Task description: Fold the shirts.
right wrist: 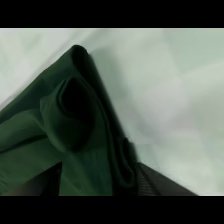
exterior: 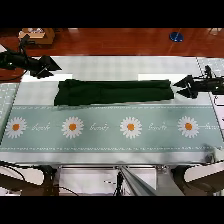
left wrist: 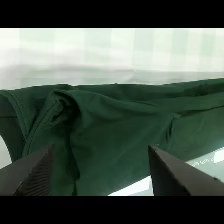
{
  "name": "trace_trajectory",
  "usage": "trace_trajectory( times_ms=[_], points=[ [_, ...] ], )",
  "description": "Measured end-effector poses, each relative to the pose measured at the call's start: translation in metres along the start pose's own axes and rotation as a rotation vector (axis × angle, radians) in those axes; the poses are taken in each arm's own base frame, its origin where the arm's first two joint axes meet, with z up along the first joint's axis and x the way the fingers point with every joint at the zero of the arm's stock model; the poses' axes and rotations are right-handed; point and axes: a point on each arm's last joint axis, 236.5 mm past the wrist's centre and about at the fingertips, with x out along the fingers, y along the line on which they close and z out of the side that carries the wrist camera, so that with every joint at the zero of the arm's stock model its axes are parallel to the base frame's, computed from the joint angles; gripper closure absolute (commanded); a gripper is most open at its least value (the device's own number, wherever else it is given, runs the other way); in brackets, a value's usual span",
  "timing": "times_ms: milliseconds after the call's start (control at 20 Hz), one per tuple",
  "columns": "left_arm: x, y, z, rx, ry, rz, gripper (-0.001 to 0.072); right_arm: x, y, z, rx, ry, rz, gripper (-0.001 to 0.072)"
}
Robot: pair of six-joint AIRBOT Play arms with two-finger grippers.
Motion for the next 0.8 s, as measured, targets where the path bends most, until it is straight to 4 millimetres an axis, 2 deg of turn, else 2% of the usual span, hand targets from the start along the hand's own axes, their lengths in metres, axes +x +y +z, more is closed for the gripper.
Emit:
trace_trajectory(
  times_ms=[50, 100, 150, 200, 250, 300, 350, 400, 450, 550, 600, 700, 800],
  points=[
    [0.000, 0.000, 0.000, 0.000, 0.001, -0.001, 0.0033, 0.007, 0.002, -0.002, -0.003, 0.010, 0.000, 0.0215],
    [0.000, -0.001, 0.000, 0.001, 0.001, -0.001, 0.0033, 0.015, 0.004, -0.006, -0.013, 0.023, -0.005, 0.0273],
    [0.000, -0.001, 0.000, 0.001, 0.002, -0.001, 0.0033, 0.023, 0.006, -0.009, -0.023, 0.032, -0.013, 0.0399],
    [0.001, -0.001, -0.001, 0.002, 0.002, -0.001, 0.0035, 0.031, 0.009, -0.011, -0.034, 0.039, -0.019, 0.0628],
    [0.001, -0.002, -0.001, 0.003, 0.004, -0.002, 0.0056, 0.039, 0.014, -0.013, -0.049, 0.041, -0.025, 0.0679],
    [0.002, -0.003, -0.001, 0.004, 0.004, -0.002, 0.0185, 0.045, 0.019, -0.012, -0.069, 0.034, -0.028, 0.0679],
    [0.002, -0.003, -0.001, 0.005, 0.005, -0.003, 0.0255, 0.048, 0.025, -0.011, -0.096, 0.025, -0.026, 0.0679],
    [0.002, -0.003, -0.001, 0.005, 0.006, -0.003, 0.0255, 0.047, 0.035, -0.008, -0.129, 0.014, -0.018, 0.0679],
    [0.002, -0.003, -0.001, 0.006, 0.005, -0.003, 0.0270, 0.043, 0.045, -0.004, -0.163, -0.001, -0.010, 0.0679],
    [0.002, -0.005, -0.001, 0.006, 0.004, -0.007, 0.0479, 0.025, 0.068, 0.006, -0.239, -0.047, 0.002, 0.0679],
    [0.003, -0.008, 0.000, 0.004, 0.001, -0.016, 0.0529, 0.012, 0.081, 0.011, -0.280, -0.073, 0.005, 0.0680],
    [0.004, -0.020, 0.001, -0.004, -0.006, -0.060, 0.0541, -0.016, 0.102, 0.015, -0.352, -0.113, -0.002, 0.0680],
    [0.006, -0.043, 0.005, -0.018, -0.022, -0.136, 0.0543, -0.045, 0.119, 0.018, -0.403, -0.168, -0.019, 0.0680]
  ],
)
